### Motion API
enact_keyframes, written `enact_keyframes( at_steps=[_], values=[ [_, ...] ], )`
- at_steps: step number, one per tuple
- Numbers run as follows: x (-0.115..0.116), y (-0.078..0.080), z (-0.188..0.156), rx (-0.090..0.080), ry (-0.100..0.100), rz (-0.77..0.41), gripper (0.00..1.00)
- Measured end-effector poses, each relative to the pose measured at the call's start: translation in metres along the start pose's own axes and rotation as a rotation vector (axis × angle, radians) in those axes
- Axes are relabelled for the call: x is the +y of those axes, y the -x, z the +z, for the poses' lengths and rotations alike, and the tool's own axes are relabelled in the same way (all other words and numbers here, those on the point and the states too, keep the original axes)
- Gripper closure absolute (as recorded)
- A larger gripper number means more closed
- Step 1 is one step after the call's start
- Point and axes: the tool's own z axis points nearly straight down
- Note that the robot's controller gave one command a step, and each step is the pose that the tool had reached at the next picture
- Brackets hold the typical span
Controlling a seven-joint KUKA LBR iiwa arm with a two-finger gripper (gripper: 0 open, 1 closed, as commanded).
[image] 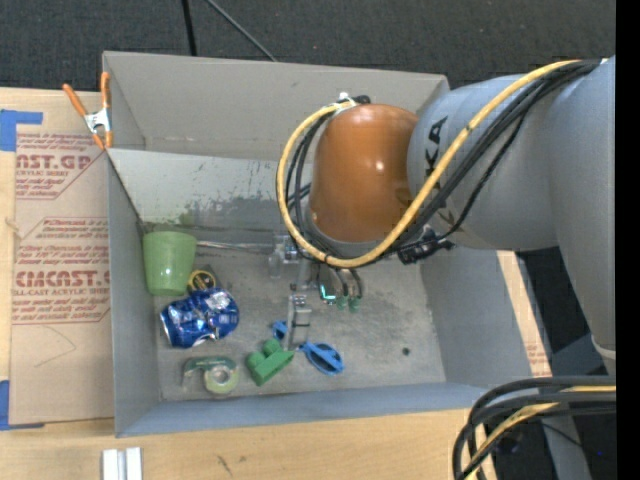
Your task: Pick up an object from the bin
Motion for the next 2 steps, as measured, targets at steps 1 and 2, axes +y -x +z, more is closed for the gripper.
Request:
enact_keyframes(
  at_steps=[1,2],
  values=[
    [-0.012,-0.0158,0.1053,-0.003,-0.001,-0.426,0.0],
    [-0.0118,-0.0146,0.1037,-0.006,0.0,-0.425,1.0]
  ],
)
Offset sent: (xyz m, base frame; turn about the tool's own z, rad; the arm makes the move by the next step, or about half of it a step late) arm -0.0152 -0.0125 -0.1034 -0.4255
